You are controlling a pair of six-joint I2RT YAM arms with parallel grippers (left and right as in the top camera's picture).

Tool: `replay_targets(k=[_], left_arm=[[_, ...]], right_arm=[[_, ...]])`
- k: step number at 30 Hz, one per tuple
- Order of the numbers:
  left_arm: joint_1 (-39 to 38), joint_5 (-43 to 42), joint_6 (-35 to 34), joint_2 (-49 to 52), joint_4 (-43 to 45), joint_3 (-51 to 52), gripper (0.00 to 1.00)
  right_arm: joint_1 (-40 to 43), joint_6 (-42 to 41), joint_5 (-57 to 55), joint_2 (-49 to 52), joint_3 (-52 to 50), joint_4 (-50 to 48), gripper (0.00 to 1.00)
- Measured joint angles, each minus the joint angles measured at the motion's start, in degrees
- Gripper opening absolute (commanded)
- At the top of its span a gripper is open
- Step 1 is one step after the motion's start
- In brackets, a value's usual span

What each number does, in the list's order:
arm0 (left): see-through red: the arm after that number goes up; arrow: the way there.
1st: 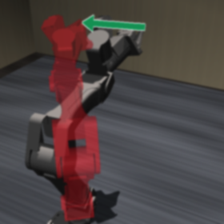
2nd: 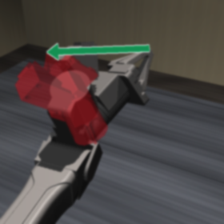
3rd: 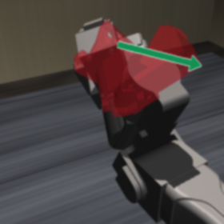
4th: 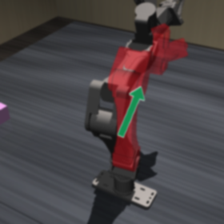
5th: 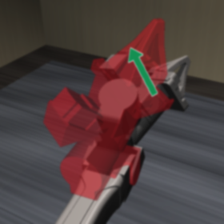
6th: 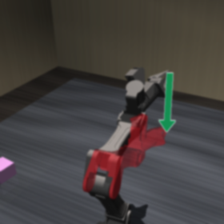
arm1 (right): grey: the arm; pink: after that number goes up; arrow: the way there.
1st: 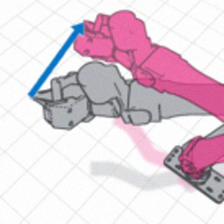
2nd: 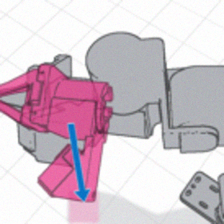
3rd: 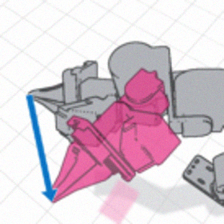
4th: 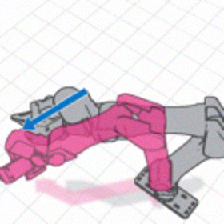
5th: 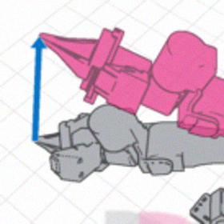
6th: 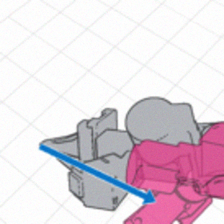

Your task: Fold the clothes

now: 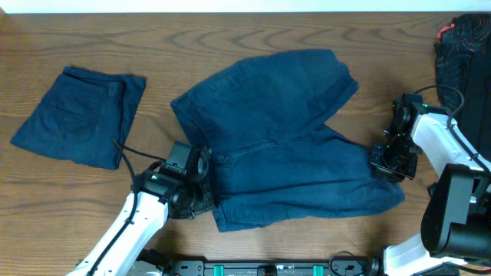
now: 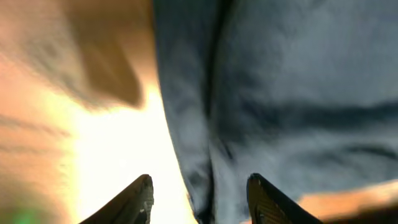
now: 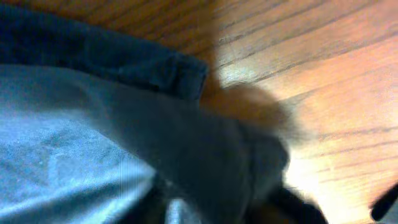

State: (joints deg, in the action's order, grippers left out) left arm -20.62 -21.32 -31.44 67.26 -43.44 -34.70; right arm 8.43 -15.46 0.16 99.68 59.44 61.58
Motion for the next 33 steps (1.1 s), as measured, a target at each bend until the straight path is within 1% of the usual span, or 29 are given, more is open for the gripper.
replay_targets(k=[6,10,14,17,24,28,33], left_arm=[[0.0,-7.5,0.0,0.0,-4.4,0.0,0.52],[-0.5,-10.4,0.0,0.0,-7.6,0.0,0.52],[-2.7,-11.6,-0.3,0.0,-6.6,0.0,0.52],[-4.7,-11.7,-2.6,0.0,-4.5,0.1,0.52],[-7.7,-11.7,-16.7,0.0,-3.2,2.3,0.51],[-9.2,-11.8,-23.6,0.0,-2.5,2.5,0.52],[-11.7,-11.8,-30.9,0.0,4.0,3.9,0.51]], right_arm=[[0.0,0.2,-0.2,0.0,0.0,-1.2,0.38],[0.0,0.2,-0.3,-0.3,0.2,1.5,0.38],[0.0,0.2,-0.4,-2.2,0.2,3.3,0.38],[0.0,0.2,-0.4,-5.4,0.2,3.8,0.38],[0.0,0.2,-0.5,-13.8,0.5,3.9,0.39],[0.0,0.2,-0.5,-16.1,0.6,4.0,0.39],[0.0,0.2,-0.5,-16.2,0.6,4.1,0.4]])
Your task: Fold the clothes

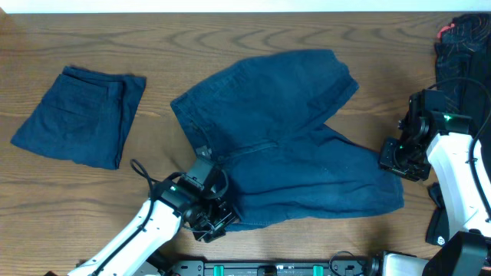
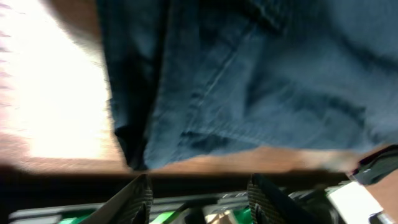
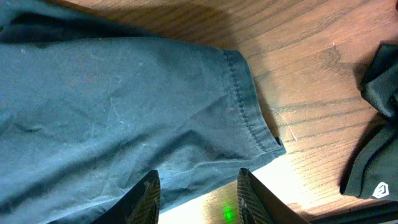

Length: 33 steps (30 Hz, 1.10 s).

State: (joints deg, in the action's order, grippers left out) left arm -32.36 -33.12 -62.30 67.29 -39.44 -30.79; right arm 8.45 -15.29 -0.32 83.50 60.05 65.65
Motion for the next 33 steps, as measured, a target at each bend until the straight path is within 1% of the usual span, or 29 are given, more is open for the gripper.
replay_targets(k=[5,8,9,10,12,13,14,15,19,25,28,33], left_arm=[[-2.5,0.8,-8.7,0.0,6.2,4.8,0.51],[-2.9,2.5,-12.0,0.0,7.3,7.0,0.51],[-3.0,3.4,-12.7,0.0,7.3,7.3,0.49],[-3.0,4.4,-13.4,0.0,7.5,7.5,0.43],[-3.0,6.7,-14.6,0.0,8.3,7.6,0.23],[-3.0,8.0,-14.8,0.0,8.9,7.6,0.19],[-3.0,9.2,-14.8,0.0,9.7,7.6,0.1],[-3.0,10.3,-14.7,0.0,10.9,7.6,0.06],[-3.0,12.9,-13.5,0.0,15.6,7.7,0.06],[-3.0,14.3,-12.6,0.0,16.4,7.7,0.06],[-3.0,14.3,-12.4,0.0,16.4,7.7,0.06],[-3.0,14.5,-11.8,0.0,16.5,7.7,0.06]], right_arm=[[0.0,0.0,0.0,0.0,0.0,0.1,0.4],[0.0,0.0,-0.1,0.0,0.0,0.2,0.4],[0.0,0.0,-0.1,0.0,0.0,0.2,0.4],[0.0,0.0,-0.1,0.0,0.0,0.4,0.4],[0.0,0.0,0.4,0.0,0.0,0.8,0.39],[0.0,-0.1,0.8,0.0,0.0,1.1,0.39],[0.0,-0.6,1.2,0.0,0.0,1.7,0.39],[0.0,-1.2,1.5,0.0,0.0,2.4,0.39],[0.0,-5.2,2.3,0.0,0.0,3.4,0.39],[0.4,-14.0,2.9,-0.7,-2.2,3.6,0.4],[0.8,-18.2,2.9,-3.1,-5.9,3.1,0.39],[1.6,-24.3,1.1,-10.0,-12.3,1.3,0.38]])
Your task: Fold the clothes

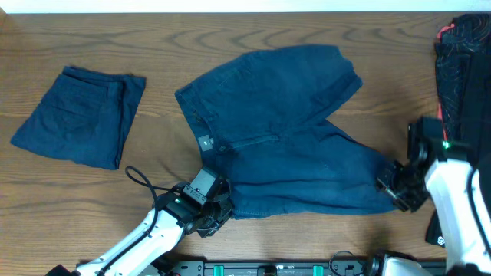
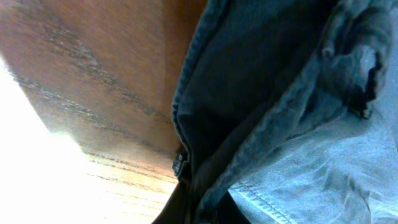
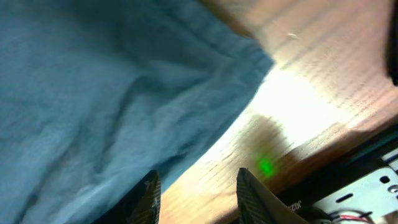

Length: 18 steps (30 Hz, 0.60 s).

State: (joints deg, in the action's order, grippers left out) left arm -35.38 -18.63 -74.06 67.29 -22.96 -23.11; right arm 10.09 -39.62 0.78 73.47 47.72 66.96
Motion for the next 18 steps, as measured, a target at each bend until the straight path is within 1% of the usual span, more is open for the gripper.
replay_targets(k=[4,12,15,18], left_arm=[[0.0,0.0,0.6,0.0,0.0,0.0,0.06],[0.0,0.2,1.0,0.0,0.0,0.0,0.06],[0.0,0.2,1.0,0.0,-0.1,0.0,0.06],[0.0,0.2,1.0,0.0,-0.1,0.0,0.06]], right_arm=[[0.0,-3.8,-2.0,-4.7,-5.3,-3.6,0.38],[0.0,-10.1,-4.1,-5.8,-16.6,-14.6,0.38],[0.0,-11.7,-4.3,-5.7,-20.3,-20.8,0.43],[0.0,-12.6,-4.7,-6.1,-22.6,-26.0,0.46]])
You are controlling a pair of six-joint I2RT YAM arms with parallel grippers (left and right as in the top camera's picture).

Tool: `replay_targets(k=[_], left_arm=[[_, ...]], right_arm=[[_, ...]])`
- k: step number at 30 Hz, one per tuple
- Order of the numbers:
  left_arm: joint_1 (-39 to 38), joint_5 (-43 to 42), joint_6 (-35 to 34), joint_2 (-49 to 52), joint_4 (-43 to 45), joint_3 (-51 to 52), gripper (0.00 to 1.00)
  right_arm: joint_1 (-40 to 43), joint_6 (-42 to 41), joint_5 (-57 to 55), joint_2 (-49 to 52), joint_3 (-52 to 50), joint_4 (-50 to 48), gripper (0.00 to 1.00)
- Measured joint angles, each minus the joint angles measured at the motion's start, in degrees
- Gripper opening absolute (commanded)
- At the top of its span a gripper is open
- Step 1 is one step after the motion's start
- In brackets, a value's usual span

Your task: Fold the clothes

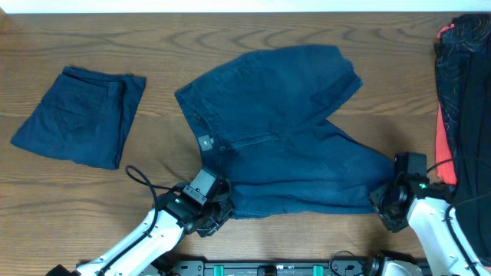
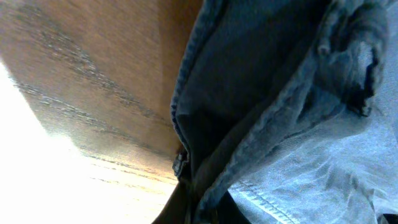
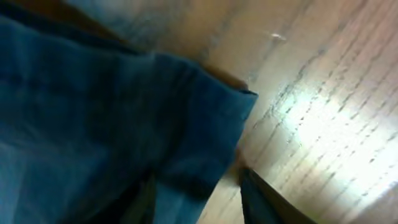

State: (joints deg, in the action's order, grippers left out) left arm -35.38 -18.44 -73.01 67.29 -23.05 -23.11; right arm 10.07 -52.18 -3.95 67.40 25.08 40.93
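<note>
Dark blue jeans (image 1: 284, 130) lie spread across the middle of the wooden table (image 1: 153, 46). My left gripper (image 1: 209, 205) is at their near-left waistband corner, shut on it. In the left wrist view the bunched waistband (image 2: 249, 112) runs down into the closed left gripper (image 2: 196, 208). My right gripper (image 1: 386, 203) sits at the near-right leg end. In the right wrist view the right gripper (image 3: 199, 193) is open and the leg hem (image 3: 205, 118) reaches in between its fingers.
A folded dark blue garment (image 1: 77, 115) lies at the left of the table. A pile of black and red clothes (image 1: 460, 84) fills the right edge, close to my right arm. The table's near edge runs just below both grippers.
My right gripper has shifted slightly left and nearer, from beside the leg hem to straddling it, still open. The left gripper stays shut on the waistband corner. The jeans have not moved.
First my left gripper stood open at the waistband's left edge and my right was at the leg hem. Then both were open, the left at the near waistband corner. Later the left was shut there and the jeans' near edge lay farther back. Now the right straddles the hem.
</note>
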Motion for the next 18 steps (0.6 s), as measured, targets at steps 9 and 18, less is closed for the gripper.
replay_targets(k=[9,18], left_arm=[[0.0,0.0,0.7,0.0,0.0,0.0,0.06],[0.0,0.0,0.9,0.0,0.0,0.0,0.06]], right_arm=[[0.0,-1.5,-3.8,-1.7,-2.4,-9.2,0.61],[0.0,-0.4,-3.5,-1.8,-2.6,-9.8,0.5]])
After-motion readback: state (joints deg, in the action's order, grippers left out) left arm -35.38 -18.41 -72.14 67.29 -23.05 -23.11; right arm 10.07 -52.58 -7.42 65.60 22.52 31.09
